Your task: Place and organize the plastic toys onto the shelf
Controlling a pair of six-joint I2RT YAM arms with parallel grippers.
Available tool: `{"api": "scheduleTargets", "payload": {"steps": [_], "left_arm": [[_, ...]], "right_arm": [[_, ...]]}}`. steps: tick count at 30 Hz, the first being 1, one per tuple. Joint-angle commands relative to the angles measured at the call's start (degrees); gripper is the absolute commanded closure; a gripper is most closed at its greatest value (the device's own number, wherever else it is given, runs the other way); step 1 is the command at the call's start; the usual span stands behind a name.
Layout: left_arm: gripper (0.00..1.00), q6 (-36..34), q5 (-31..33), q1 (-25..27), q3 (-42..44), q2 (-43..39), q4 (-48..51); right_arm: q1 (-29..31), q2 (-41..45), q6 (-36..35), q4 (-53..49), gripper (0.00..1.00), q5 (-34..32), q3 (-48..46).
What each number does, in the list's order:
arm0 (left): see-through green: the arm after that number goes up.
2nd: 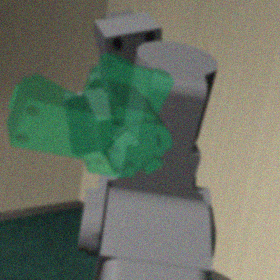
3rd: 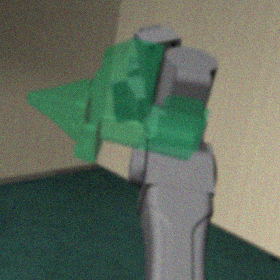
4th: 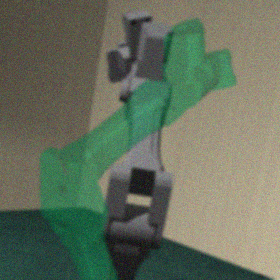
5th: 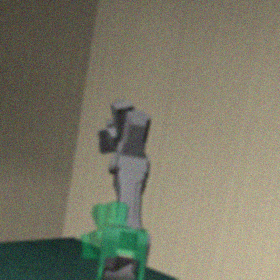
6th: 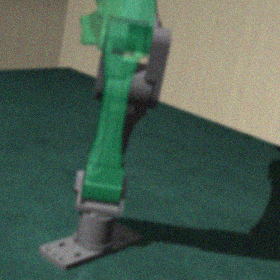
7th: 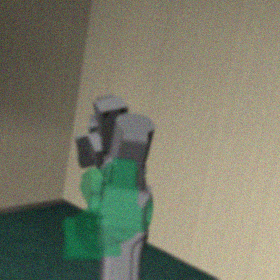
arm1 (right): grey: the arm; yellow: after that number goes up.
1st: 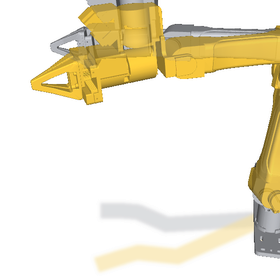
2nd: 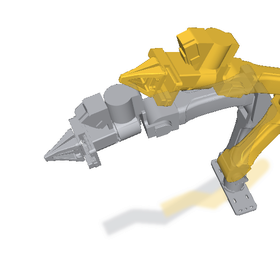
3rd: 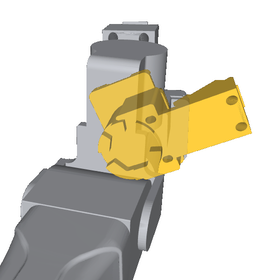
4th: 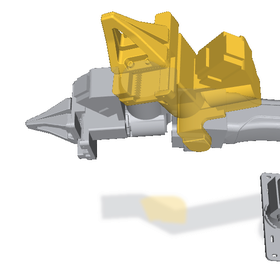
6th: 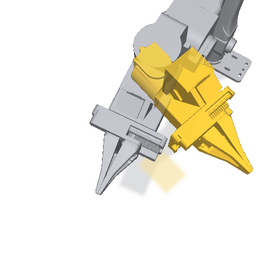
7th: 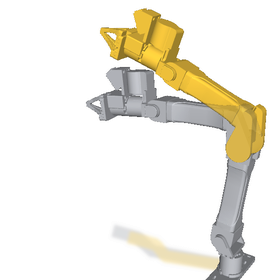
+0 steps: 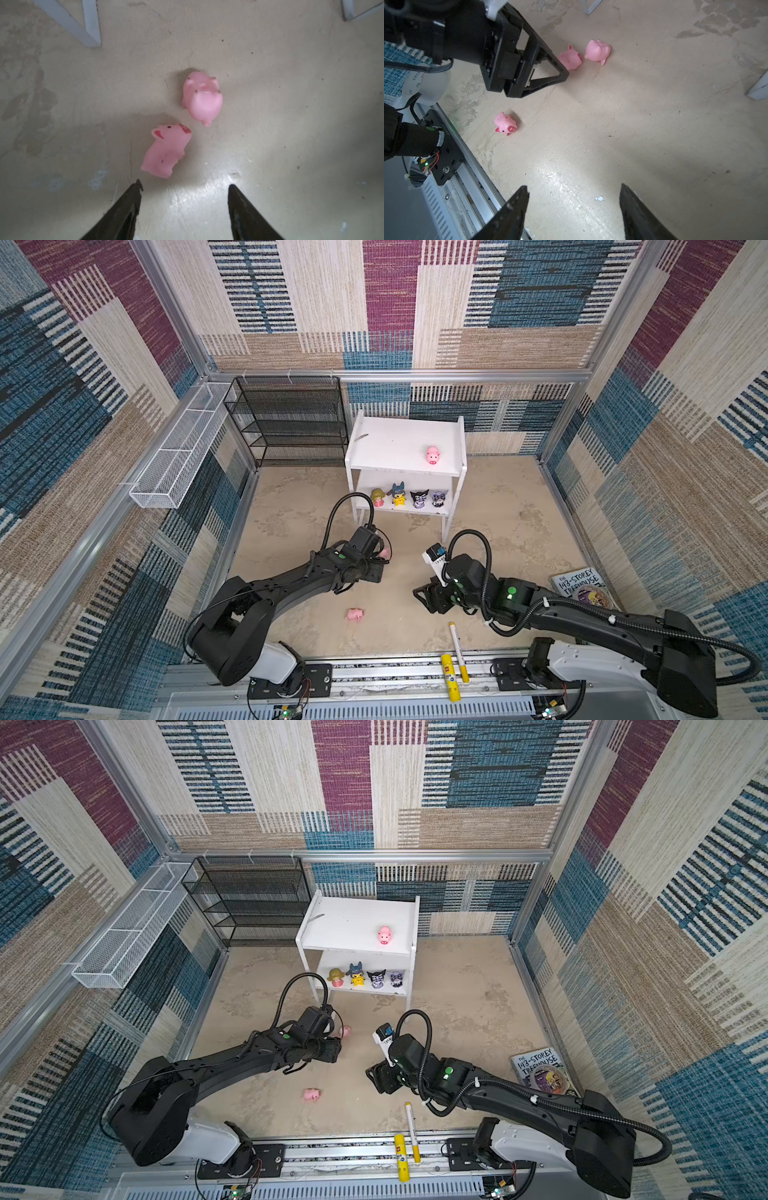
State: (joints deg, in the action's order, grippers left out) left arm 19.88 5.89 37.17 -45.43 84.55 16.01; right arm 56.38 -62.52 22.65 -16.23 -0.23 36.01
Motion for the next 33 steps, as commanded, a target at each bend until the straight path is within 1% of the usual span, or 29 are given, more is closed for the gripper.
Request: {"api": "scheduleTargets", "payload": {"steps": [1, 5, 9, 11, 13, 15, 19, 20, 23, 27, 30, 33], "left_arm": [[0.32, -3.6, 1.6, -1.0, -0.2, 1.9, -4.6], [0.32, -6.0, 1.1, -2.5, -0.6, 4.1, -7.0], [0.38, -8.4, -1.2, -3.7, -0.8, 5.5, -8.5], [0.44, -9.3, -2.7, -4.0, -0.9, 6.2, -8.9], [0.55, -9.6, -3.7, -4.0, -1.4, 6.6, -8.1], [0.61, -9.5, -5.0, -4.0, -1.0, 6.2, -8.3], [0.61, -8.9, -7.1, -4.0, 0.8, 5.1, -8.6], [0.63, -8.8, -7.4, -4.0, 1.3, 4.9, -8.4], [0.66, -8.0, -9.3, -3.9, 2.8, 2.4, -7.9], [0.7, -6.8, -12.7, -3.9, 6.2, -4.5, -7.9], [0.71, -6.0, -13.5, -3.7, 8.1, -9.1, -6.0], [0.72, -5.3, -16.2, -1.6, 10.4, -14.7, -6.8]], "right_arm": [[-0.1, -0.2, -0.6, 1.7, 0.29, -0.7, 0.4], [-0.4, -0.1, -0.9, 1.6, 0.29, -0.9, 0.4], [-0.7, -0.1, -0.9, 1.6, 0.29, -0.9, 0.6], [-0.8, 0.0, -0.9, 1.7, 0.29, -0.9, 0.3], [-0.9, 0.0, -0.9, 1.7, 0.29, -0.9, 0.4], [-1.0, 0.2, -0.9, 1.8, 0.29, -0.9, 0.4], [-1.2, 0.3, -1.0, 2.1, 0.29, -0.6, 0.4], [-1.2, 0.4, -1.0, 2.2, 0.29, -0.6, 0.4], [-1.3, 0.3, -1.2, 2.3, 0.29, -0.2, 0.3], [-1.6, 0.5, -0.7, 3.0, 0.29, 0.9, 0.0], [-2.1, 0.9, -0.4, 4.3, 0.29, 2.4, -0.2], [-2.9, 0.8, 0.2, 5.0, 0.29, 4.5, 0.2]]}}
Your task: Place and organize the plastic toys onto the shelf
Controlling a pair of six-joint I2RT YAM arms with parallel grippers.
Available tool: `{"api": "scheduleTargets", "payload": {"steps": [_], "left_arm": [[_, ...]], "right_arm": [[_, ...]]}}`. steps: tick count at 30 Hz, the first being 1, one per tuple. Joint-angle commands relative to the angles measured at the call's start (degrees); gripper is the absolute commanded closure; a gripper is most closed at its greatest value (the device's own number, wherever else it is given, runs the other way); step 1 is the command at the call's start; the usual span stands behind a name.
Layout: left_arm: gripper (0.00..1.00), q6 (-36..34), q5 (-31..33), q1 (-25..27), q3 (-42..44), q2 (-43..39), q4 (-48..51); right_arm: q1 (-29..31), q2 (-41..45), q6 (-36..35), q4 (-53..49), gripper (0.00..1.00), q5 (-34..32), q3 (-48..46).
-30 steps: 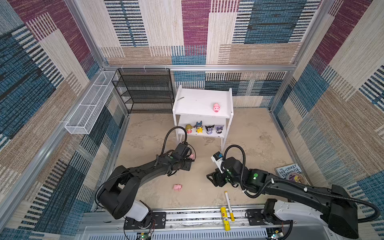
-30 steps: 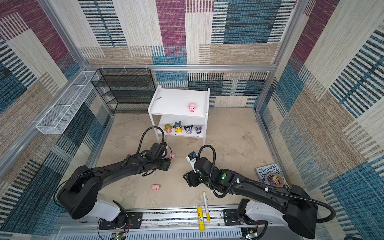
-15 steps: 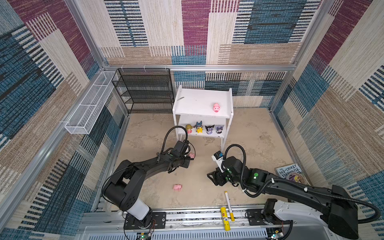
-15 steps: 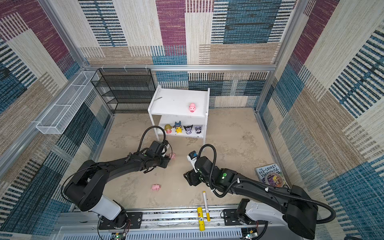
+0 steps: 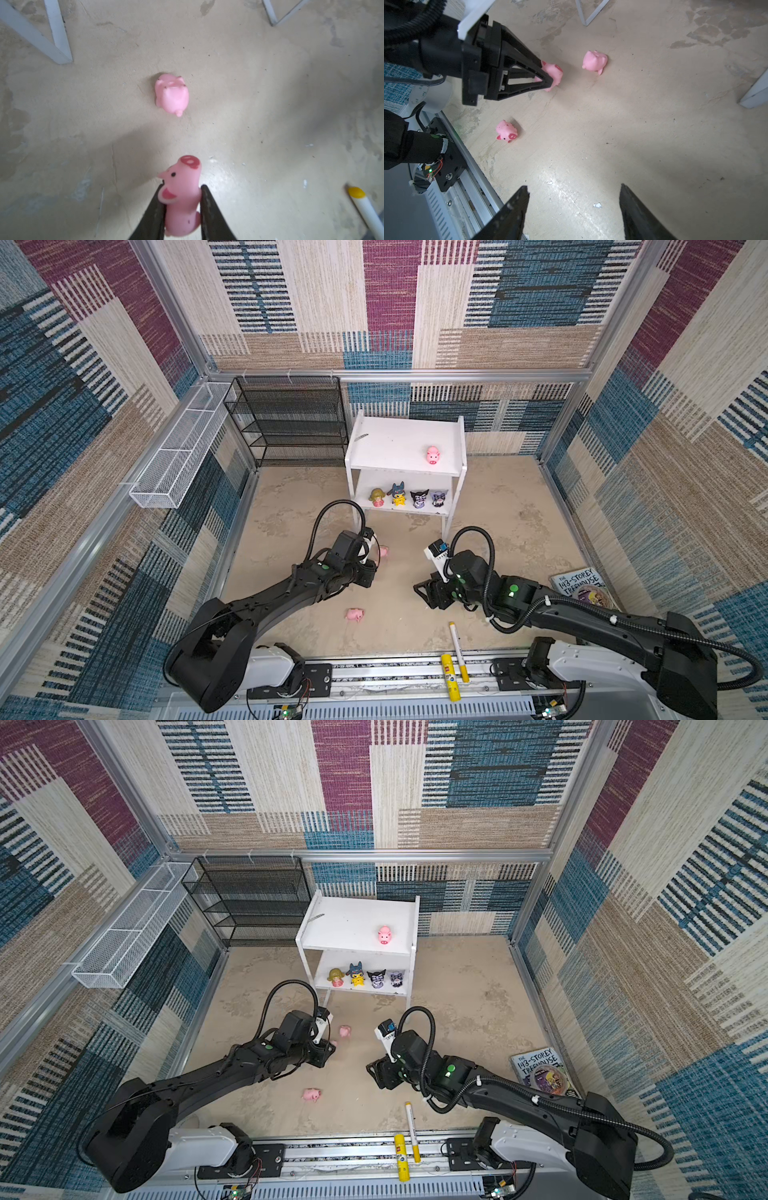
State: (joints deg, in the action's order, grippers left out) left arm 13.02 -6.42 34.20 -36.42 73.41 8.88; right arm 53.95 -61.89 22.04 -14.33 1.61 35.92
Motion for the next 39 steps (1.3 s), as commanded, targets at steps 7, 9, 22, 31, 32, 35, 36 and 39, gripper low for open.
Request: {"api": "scheduleTargets", "payload": {"steps": [7, 9, 22, 31, 32, 35, 36, 39], "left_arm": [[0.71, -3.6, -7.3, 14.9, 7.0, -18.2, -4.4], [0.71, -5.1, -6.3, 18.4, 8.9, -21.2, -6.1], [0.71, -12.2, 6.6, 27.0, 13.1, -31.6, -8.5], [0.71, -15.2, 12.4, 30.0, 13.0, -32.4, -7.9], [0.71, -15.2, 12.6, 30.2, 12.9, -32.5, -7.8], [0.71, -15.2, 12.5, 30.7, 13.0, -32.7, -7.6], [0.71, -15.2, 12.6, 30.9, 13.0, -32.8, -7.5], [0.71, -15.1, 13.1, 31.5, 13.5, -33.5, -7.4]], "right_arm": [[-9.1, 3.4, 8.5, 4.5, 0.31, 19.4, 1.5], [-10.2, 3.9, 10.0, 5.0, 0.32, 24.0, 1.8], [-5.8, 0.4, 14.9, 8.3, 0.39, 35.2, 2.0], [-2.1, -3.6, 17.0, 11.8, 0.41, 33.5, 3.1], [-2.0, -3.8, 17.0, 11.7, 0.42, 33.4, 3.3], [-2.0, -4.4, 16.8, 11.5, 0.46, 32.8, 3.4], [-2.0, -4.5, 16.8, 11.6, 0.48, 32.7, 3.4], [-2.0, -5.2, 17.0, 12.3, 0.58, 32.6, 3.4]]}}
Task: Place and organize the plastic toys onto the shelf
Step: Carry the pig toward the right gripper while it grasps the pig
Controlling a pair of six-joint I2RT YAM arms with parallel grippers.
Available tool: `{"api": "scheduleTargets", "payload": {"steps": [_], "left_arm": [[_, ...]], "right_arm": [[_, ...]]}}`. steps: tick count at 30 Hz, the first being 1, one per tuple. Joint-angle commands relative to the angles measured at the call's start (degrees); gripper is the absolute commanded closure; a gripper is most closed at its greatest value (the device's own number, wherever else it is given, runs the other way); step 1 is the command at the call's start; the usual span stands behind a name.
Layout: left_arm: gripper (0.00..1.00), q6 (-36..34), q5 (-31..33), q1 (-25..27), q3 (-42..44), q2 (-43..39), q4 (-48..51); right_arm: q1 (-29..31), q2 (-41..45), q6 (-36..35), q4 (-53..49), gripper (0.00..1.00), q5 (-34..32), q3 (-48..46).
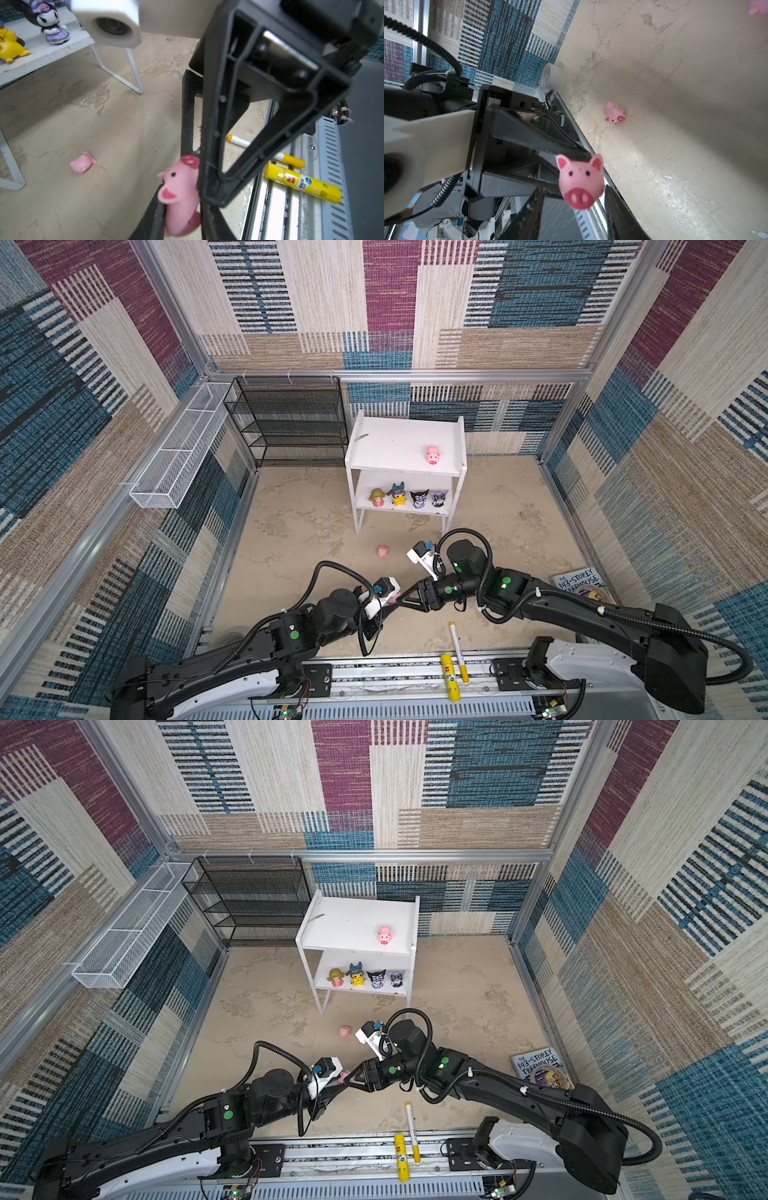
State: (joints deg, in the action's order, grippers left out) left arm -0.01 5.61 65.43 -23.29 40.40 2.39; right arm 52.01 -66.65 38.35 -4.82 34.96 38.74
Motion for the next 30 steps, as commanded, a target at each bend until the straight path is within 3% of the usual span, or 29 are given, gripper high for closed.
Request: {"api": "scheduleTargets", "payload": {"steps": [1, 3, 12, 18, 24, 30], "left_arm": [[0.71, -2.1, 1.1, 0.5, 0.4, -0.7, -0.9], [0.71, -2.2, 1.3, 0.9, 0.4, -0.9, -0.7], [0.71, -2.6, 1.9, 1.9, 0.1, -0.7, -0.3], [0.71, -2.7, 2.7, 2.1, 0.3, -1.4, 0.0], [0.71, -3.2, 3.8, 2.2, 0.2, -1.8, 0.2], [0.71, -3.5, 4.8, 2.2, 0.0, -2.4, 0.5]], "right_arm": [[0.0, -0.7, 0.8, 3.0, 0.63, -0.9, 0.5], [0.0, -0.8, 1.0, 3.4, 0.68, -1.4, 0.6], [0.0, -2.8, 0.5, 3.2, 0.59, -1.4, 2.5], [0.0, -3.4, 0.3, 2.4, 0.68, -1.4, 3.1], [0.1, -3.2, 0.1, 0.8, 0.58, -1.6, 3.0], [0.3, -4.3, 0.1, 1.0, 0.57, -1.2, 3.2]]}}
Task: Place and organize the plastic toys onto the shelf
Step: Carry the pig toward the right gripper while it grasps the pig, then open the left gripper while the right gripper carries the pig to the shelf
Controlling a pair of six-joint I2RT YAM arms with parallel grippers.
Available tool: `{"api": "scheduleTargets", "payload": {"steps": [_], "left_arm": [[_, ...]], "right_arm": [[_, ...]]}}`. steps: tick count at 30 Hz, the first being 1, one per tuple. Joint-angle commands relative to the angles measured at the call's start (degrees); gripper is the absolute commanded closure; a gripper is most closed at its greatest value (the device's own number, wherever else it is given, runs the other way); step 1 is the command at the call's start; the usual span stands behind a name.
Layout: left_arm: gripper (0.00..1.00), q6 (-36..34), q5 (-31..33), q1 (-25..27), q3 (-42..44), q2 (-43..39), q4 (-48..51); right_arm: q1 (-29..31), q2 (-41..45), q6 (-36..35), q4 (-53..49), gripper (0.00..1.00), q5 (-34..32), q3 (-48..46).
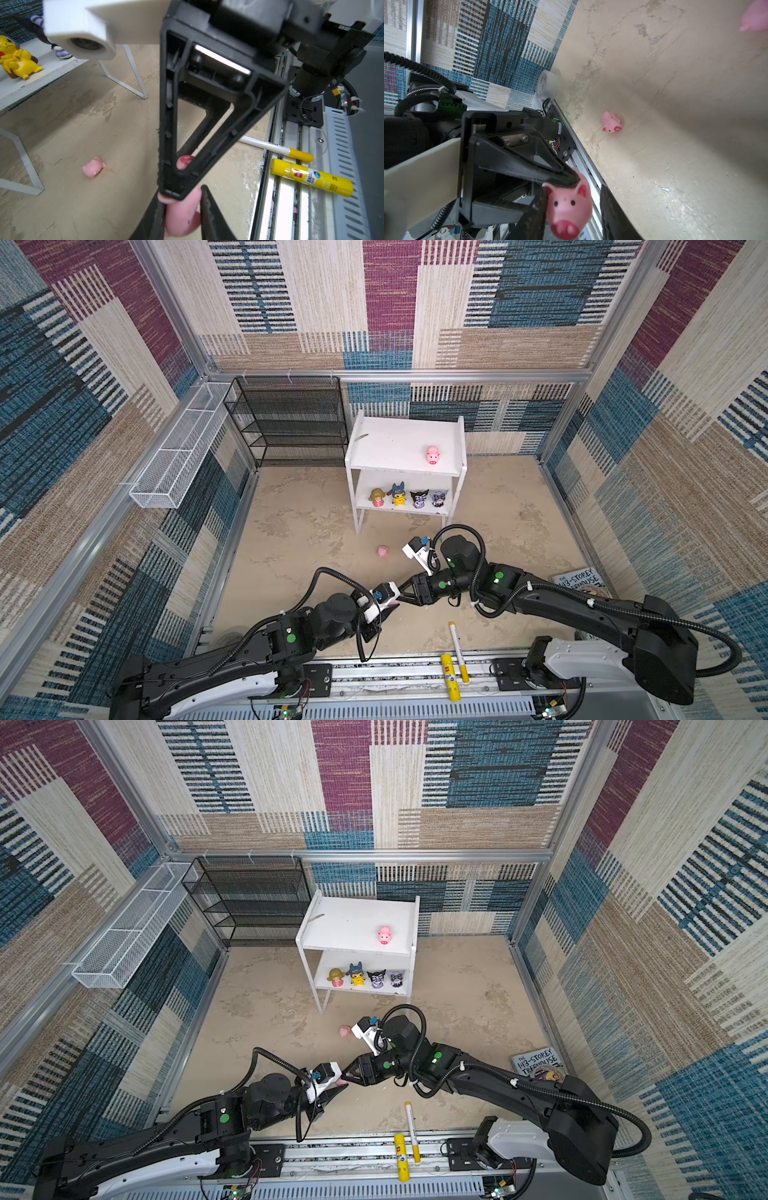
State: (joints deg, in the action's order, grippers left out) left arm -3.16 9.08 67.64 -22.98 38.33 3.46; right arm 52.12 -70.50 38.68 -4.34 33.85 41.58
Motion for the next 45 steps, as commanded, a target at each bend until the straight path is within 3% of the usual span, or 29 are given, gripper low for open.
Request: {"api": "scheduleTargets", "payload": {"steps": [1, 8, 14, 24, 35, 45], "left_arm": [[0.71, -0.4, 1.5, 0.0, -0.2, -0.4, -0.5], [0.71, -0.4, 1.9, 0.1, -0.1, -0.3, -0.5], [0.67, -0.4, 2.6, 0.1, -0.1, -0.3, -0.5], [0.39, 2.0, 4.2, 0.1, -1.5, -2.1, 2.6], [0.29, 10.7, 20.0, 0.1, -5.7, -21.3, 16.0], [0.28, 11.7, 20.4, 0.2, -13.9, -18.2, 23.1]], "right_arm": [[0.4, -0.7, -0.4, 0.4, 0.57, 0.1, 0.6], [1.0, -0.9, -1.2, -0.8, 0.73, -0.3, 2.2], [0.9, -0.5, -2.0, -3.0, 0.76, -1.5, 3.2], [0.9, 1.0, -6.7, -9.9, 0.81, -7.7, 8.7], [0.6, 2.5, -18.7, -20.7, 0.79, -27.6, 25.8], [0.7, -5.4, -25.5, -14.0, 0.79, -47.7, 41.7]]}}
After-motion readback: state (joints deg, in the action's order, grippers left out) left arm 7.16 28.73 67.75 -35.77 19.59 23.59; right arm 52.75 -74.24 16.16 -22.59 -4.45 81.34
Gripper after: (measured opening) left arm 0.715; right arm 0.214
